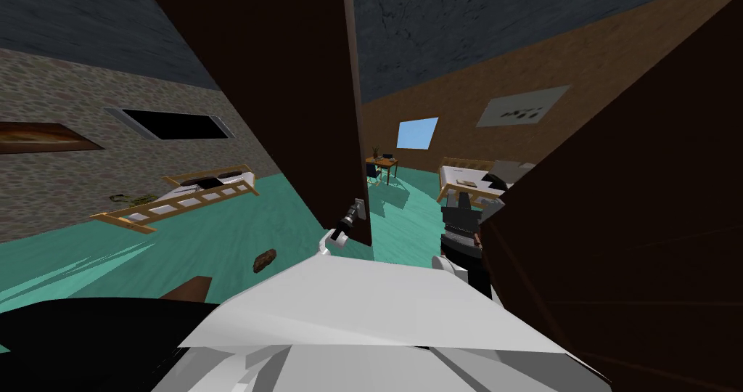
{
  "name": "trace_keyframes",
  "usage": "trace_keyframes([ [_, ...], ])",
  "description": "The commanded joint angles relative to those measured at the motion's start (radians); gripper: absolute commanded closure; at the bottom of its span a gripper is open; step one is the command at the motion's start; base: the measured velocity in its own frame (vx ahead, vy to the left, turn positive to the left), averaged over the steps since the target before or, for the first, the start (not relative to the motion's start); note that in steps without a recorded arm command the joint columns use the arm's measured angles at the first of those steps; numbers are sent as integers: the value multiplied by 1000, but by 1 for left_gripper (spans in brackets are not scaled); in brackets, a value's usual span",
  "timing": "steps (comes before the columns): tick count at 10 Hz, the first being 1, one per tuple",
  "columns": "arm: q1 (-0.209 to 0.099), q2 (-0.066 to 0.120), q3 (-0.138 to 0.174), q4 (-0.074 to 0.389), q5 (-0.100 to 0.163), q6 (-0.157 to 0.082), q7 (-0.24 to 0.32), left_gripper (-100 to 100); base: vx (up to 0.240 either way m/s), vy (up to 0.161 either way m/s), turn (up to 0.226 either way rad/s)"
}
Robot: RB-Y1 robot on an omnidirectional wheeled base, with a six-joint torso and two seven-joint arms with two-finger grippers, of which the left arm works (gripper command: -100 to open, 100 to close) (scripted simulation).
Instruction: Push the door open
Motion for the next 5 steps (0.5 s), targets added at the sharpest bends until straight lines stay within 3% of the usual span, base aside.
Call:
trace_keyframes([
  [1, -8, -2, 38, -1, 4, -1, -11, 100, 120, -104, 43],
  [5, -35, -27, 86, 38, 8, 7, -28, 100, 89, -97, 40],
])
